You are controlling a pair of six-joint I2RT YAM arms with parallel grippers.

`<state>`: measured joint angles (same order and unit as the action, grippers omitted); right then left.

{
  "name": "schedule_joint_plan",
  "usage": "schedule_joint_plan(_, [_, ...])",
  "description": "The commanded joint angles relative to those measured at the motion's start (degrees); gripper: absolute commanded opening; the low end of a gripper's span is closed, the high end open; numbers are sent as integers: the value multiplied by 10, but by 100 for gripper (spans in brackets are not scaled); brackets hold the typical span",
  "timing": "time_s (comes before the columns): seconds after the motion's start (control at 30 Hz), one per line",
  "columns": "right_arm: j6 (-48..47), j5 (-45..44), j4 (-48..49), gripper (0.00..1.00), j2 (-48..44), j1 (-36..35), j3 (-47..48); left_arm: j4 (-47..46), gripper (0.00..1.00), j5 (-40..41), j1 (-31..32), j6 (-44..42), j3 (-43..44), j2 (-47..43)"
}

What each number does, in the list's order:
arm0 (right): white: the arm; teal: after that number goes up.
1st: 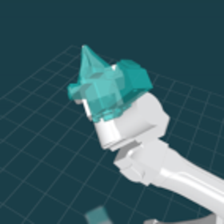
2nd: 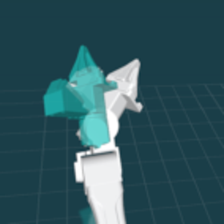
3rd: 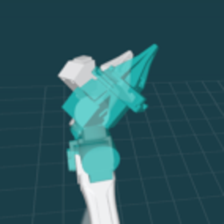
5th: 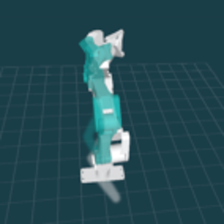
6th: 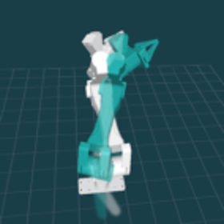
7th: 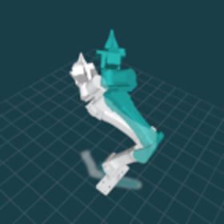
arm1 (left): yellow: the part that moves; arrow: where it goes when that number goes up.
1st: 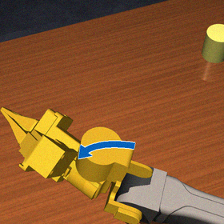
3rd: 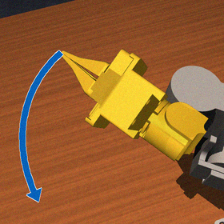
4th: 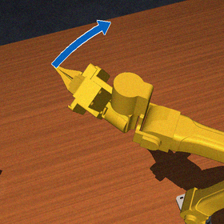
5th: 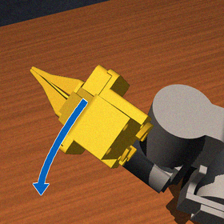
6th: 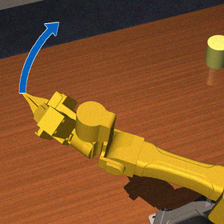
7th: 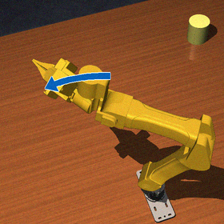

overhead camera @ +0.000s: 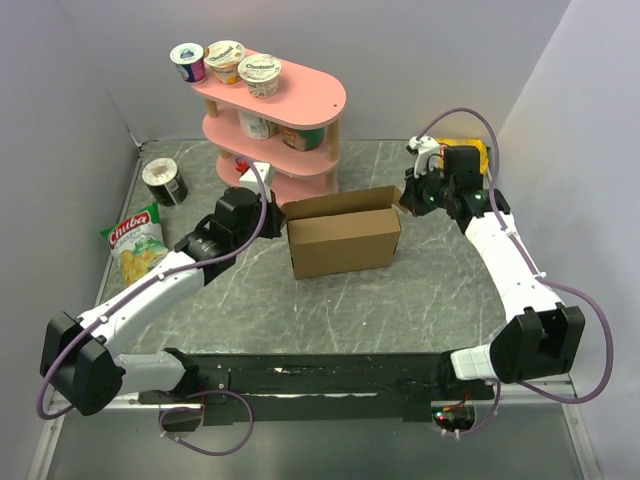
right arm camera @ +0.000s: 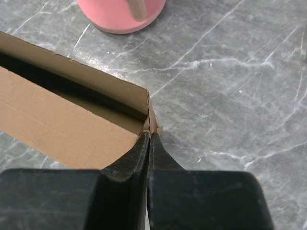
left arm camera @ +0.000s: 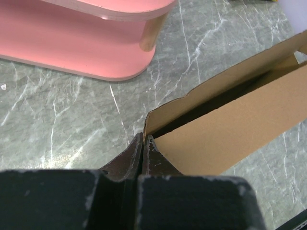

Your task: Fold the paper box

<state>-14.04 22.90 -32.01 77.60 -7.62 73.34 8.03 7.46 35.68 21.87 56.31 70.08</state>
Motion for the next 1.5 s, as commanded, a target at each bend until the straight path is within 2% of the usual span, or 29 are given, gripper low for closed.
schedule_joint_plan(0.0, [37,-16,-2,0,-36,-8,5,31,1,-1,8,4,20,22])
schedule_joint_plan(0.53, [191,-206,-5,0,-88,-115,-52,37,1,26,37,35,46,63])
schedule_joint_plan(0.9, [260,-203,13,0,-102,-126,-65,37,1,81,75,48,38,73])
schedule_joint_plan(1.1, [301,-185,49,0,-128,-127,-108,27,1,75,77,82,32,77])
schedule_joint_plan(1.47, [305,-193,53,0,-138,-127,-119,14,1,42,76,134,25,77])
